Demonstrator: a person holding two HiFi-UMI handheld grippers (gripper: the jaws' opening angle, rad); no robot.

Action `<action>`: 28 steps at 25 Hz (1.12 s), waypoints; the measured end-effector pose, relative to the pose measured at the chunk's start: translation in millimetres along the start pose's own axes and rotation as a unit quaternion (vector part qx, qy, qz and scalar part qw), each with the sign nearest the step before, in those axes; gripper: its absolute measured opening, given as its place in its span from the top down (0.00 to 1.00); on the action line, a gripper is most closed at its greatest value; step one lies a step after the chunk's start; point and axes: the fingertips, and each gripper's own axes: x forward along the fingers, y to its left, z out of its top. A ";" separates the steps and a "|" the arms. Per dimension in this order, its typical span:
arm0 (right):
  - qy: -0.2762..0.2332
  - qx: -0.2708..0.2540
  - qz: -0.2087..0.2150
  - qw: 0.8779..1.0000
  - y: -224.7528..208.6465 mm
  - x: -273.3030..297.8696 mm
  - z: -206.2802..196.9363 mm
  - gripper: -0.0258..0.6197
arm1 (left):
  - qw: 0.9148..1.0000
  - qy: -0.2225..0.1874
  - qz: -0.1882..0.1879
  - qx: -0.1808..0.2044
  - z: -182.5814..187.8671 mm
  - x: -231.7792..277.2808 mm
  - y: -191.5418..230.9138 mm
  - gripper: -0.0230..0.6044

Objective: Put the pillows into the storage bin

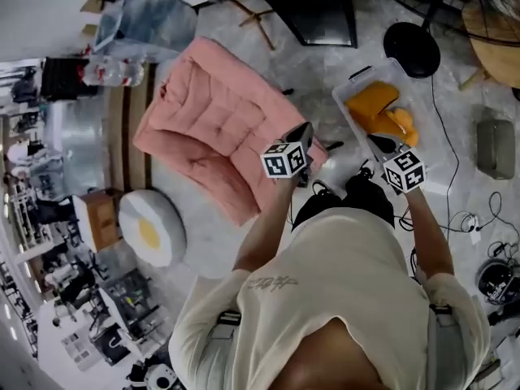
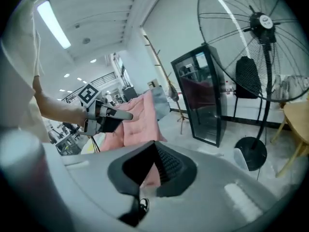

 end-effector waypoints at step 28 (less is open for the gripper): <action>-0.108 -0.167 0.171 0.965 255.9 104.1 174.7 0.96 | 0.968 -0.195 0.144 0.068 43.0 -260.7 114.8 0.94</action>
